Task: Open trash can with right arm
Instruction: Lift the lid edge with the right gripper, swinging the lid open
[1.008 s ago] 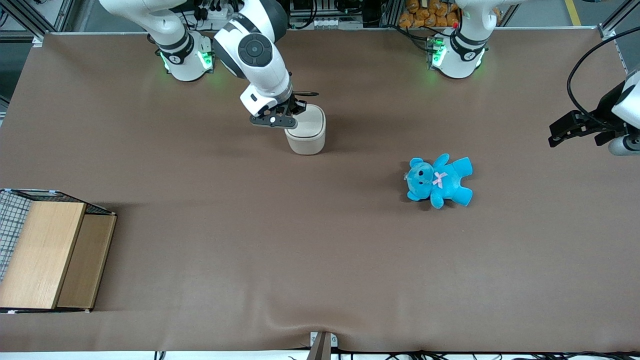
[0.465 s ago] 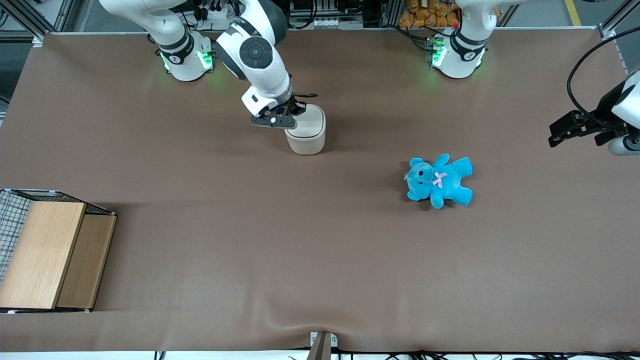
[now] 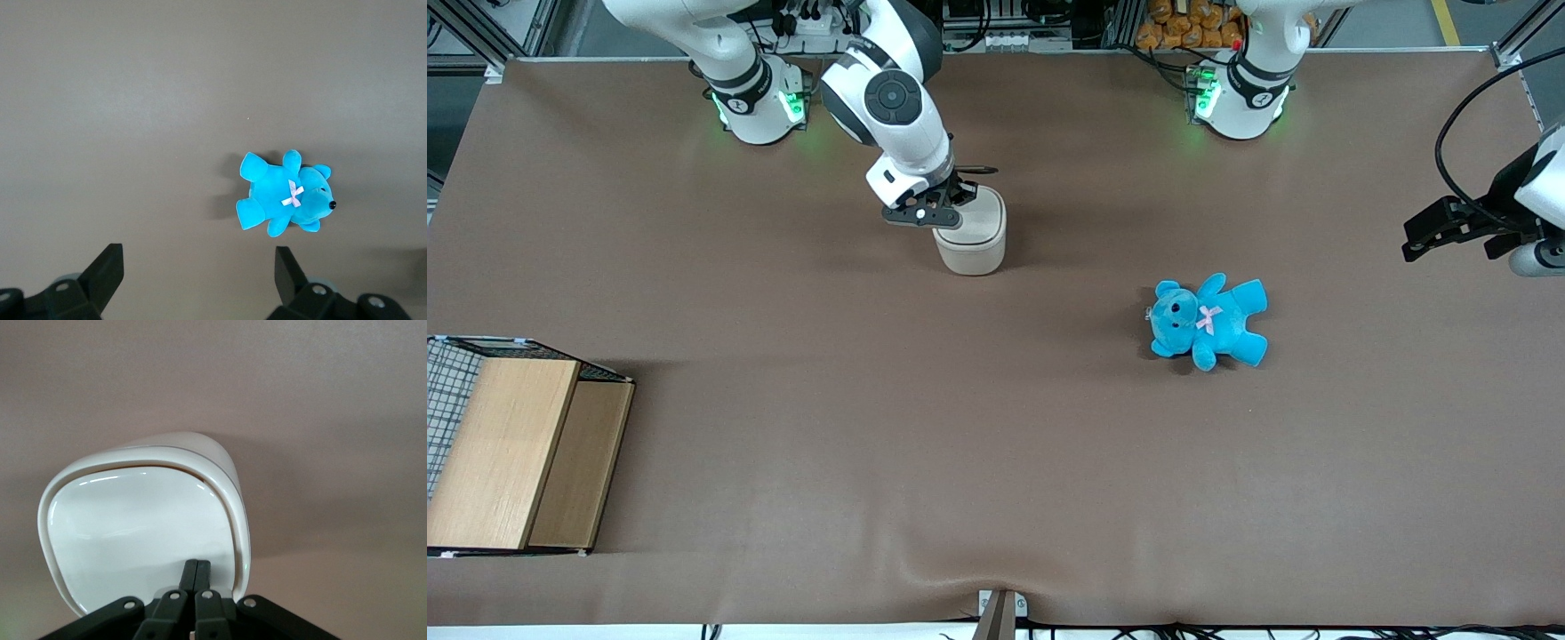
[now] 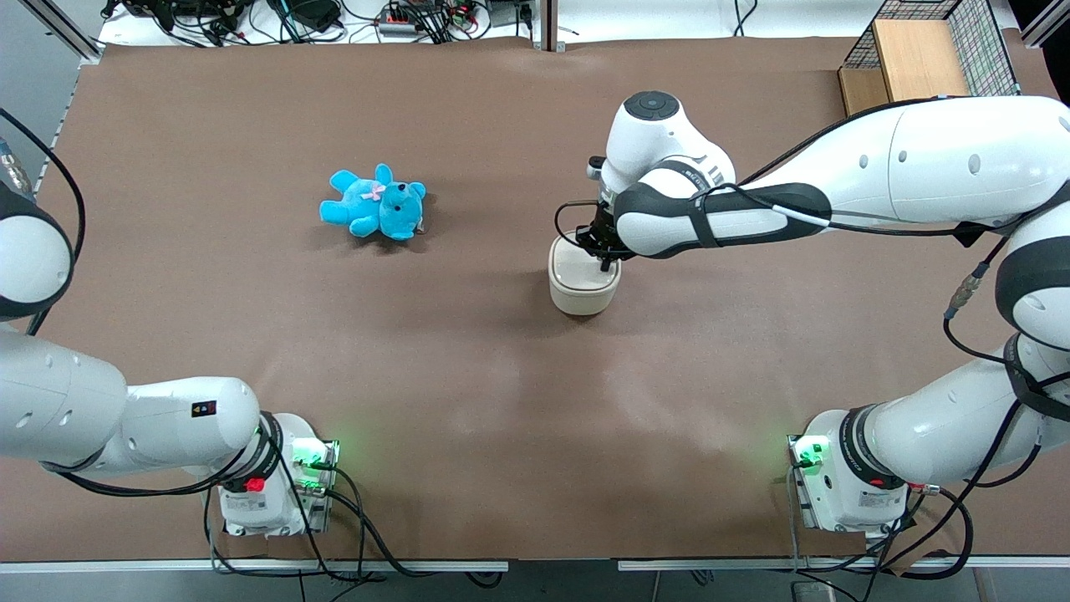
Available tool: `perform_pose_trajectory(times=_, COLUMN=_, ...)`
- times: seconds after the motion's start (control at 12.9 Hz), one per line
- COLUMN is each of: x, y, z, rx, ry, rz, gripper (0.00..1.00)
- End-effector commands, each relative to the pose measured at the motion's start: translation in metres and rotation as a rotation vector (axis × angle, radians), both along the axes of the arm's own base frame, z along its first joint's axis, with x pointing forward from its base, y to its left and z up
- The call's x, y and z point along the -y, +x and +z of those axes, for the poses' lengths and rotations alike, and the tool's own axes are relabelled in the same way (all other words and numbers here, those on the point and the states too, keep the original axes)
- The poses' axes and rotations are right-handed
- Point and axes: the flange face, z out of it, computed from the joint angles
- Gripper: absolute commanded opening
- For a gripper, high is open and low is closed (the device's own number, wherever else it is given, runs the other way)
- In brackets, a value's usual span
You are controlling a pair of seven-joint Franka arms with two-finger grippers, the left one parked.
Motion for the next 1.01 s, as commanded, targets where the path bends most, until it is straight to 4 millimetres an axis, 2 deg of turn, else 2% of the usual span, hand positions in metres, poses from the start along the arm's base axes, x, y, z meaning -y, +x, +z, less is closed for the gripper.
perform_pose_trajectory(times=0.0, x=-0.002, y=-0.001, z=-0.020, rx=0.023, ry=-0.019, rz=-0.017, gripper=0.00)
perform_pose_trajectory(times=0.23, x=-0.001, y=-0.001, z=-0.046, rx=0.060, ry=-0.084, rz=-0.021, gripper=0.00)
perform_pose_trajectory(times=0.39, x=0.001, y=0.003, z=-0.040, rx=0.052, ry=-0.113, rz=-0.034, gripper=0.00)
perform_pose_trajectory(times=0.62, x=-0.022, y=0.014, z=0.006, rx=0.018, ry=-0.157, rz=-0.092, gripper=0.00)
perform_pose_trajectory(times=0.93, x=-0.047, y=0.016, z=0.057, rx=-0.047, ry=-0.122, rz=-0.133, gripper=0.00)
